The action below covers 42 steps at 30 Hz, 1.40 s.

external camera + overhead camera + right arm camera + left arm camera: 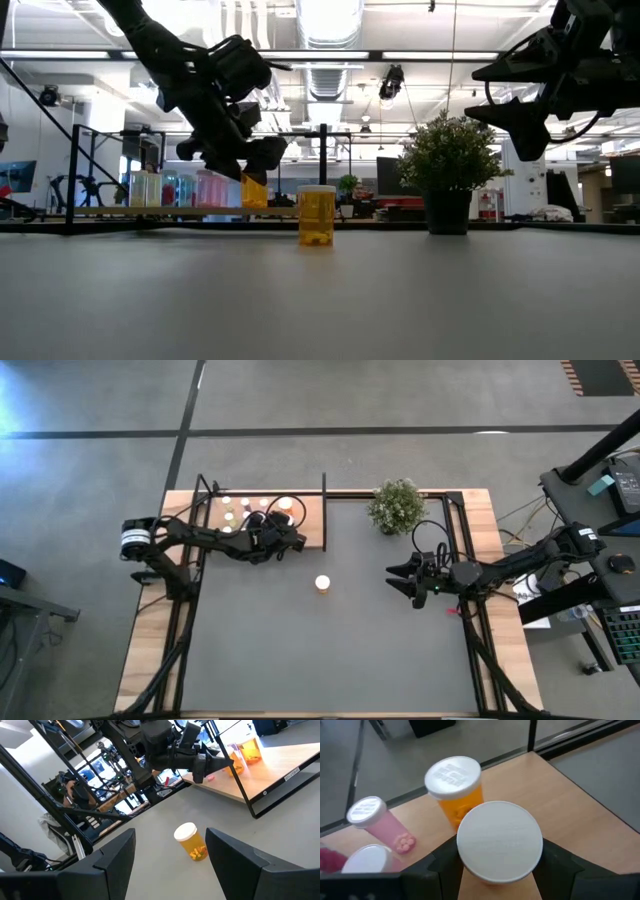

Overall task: Pick and place medicine bottles onto shelf by color
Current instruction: Put the left orange pill bottle on the shelf aligned with the other orange pill bottle

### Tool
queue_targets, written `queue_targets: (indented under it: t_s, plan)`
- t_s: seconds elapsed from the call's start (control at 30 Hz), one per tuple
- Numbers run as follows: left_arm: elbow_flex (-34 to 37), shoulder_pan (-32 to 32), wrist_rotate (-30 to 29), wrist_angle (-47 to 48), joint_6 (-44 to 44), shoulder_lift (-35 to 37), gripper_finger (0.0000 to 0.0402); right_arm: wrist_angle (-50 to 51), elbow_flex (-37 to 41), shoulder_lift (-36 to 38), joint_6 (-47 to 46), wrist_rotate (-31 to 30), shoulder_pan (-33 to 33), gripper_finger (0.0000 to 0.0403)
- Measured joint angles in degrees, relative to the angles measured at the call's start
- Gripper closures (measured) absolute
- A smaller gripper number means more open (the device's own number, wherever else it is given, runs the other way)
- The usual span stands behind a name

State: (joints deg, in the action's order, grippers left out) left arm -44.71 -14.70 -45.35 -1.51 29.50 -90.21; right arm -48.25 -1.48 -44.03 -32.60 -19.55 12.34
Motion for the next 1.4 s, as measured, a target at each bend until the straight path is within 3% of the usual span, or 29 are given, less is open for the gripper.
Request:
queue_targets:
  t_s: [0.57,0.9,1.4]
  plan:
    - [0.0,-1.8,-0.5,0.5,0.1,0.0,0.0221,0.0,0.0,0.0,0.0,0.0,0.0,0.0172]
    - [-0.2,-1.6,3.1,0.4,-0.1,0.0,0.0178,0.0,0.0,0.0,0.0,0.0,0.0,0.0172]
    - [-0.2,-0.8,2.1,1.7,0.2,4.8,0.0175,0.0,0.0,0.0,0.0,0.0,0.0,0.0172]
